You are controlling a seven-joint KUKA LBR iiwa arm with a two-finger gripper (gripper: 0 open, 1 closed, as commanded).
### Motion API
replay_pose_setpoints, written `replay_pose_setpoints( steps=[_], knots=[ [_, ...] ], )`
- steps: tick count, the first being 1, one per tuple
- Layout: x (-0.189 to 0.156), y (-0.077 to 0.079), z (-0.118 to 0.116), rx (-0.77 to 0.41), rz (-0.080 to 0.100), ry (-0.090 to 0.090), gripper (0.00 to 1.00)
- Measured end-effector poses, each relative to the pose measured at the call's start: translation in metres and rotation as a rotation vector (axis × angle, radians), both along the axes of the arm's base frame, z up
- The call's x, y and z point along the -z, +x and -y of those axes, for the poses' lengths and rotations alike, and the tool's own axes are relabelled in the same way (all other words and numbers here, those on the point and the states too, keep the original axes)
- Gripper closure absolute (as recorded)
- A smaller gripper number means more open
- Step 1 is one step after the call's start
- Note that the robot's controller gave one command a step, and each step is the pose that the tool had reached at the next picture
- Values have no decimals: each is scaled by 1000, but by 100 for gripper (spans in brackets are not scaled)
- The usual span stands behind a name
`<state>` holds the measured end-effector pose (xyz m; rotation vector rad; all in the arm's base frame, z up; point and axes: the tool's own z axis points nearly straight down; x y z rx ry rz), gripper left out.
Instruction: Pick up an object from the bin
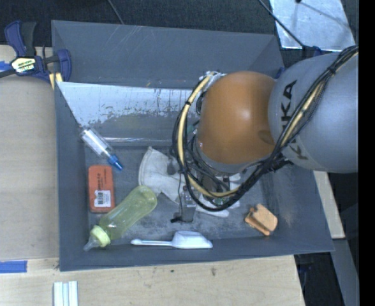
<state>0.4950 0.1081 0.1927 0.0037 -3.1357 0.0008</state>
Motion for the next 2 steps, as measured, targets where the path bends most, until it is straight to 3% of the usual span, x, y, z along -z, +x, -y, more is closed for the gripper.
replay_pose_setpoints(
  steps=[1,2],
  knots=[
    [-4,2,0,2,8,1,0],
    [42,19,19,61,15,3,0]
  ],
)
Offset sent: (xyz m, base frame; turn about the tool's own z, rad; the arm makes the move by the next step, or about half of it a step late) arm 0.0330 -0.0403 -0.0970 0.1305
